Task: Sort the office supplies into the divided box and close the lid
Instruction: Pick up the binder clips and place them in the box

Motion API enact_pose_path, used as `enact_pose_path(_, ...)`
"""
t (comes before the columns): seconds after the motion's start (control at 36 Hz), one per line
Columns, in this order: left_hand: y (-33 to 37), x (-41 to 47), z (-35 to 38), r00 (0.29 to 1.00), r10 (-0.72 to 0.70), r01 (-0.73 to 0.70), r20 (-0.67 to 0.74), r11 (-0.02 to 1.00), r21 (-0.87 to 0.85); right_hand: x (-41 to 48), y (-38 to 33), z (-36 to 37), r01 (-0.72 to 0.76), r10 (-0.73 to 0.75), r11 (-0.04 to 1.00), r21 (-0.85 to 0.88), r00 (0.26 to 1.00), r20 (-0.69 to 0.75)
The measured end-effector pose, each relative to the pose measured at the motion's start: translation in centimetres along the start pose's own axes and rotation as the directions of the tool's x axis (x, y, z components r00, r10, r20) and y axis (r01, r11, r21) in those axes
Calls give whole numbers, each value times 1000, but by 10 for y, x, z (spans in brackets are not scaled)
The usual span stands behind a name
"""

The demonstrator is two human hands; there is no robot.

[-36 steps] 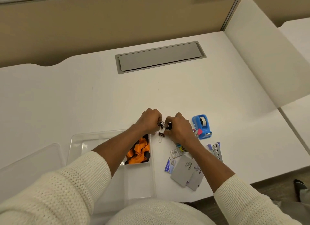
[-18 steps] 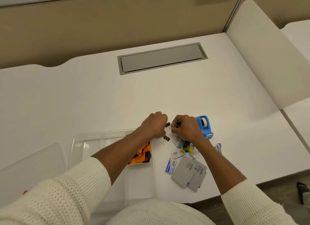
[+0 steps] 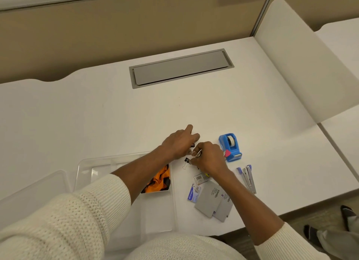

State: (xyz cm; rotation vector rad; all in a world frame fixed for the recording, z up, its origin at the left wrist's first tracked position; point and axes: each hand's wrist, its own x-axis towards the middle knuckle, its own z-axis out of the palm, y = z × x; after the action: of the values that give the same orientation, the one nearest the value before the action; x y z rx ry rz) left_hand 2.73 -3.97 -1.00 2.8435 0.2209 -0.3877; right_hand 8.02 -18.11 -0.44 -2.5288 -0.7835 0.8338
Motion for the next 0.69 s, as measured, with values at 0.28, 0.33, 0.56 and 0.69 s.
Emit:
enact_pose_path(0.28, -20, -5, 6, 999, -18, 12, -36, 989, -146, -3, -5, 30, 100, -110, 987, -128, 991, -72)
enact_pose_path(0.33, -25, -8, 3, 995, -81, 63, -64, 966, -251, -4, -6, 28, 98, -108, 989, -108, 990, -89)
enact_pose_path(0.56, -29, -51, -37, 919, -283, 107, -275, 849, -517, -13, -16, 1, 113, -92, 987, 115, 980, -178)
enact_pose_path(0.69, -34, -113, -54, 878, -349, 153, -326, 852, -501, -32, -35, -9, 195, -165, 961, 194, 973, -162)
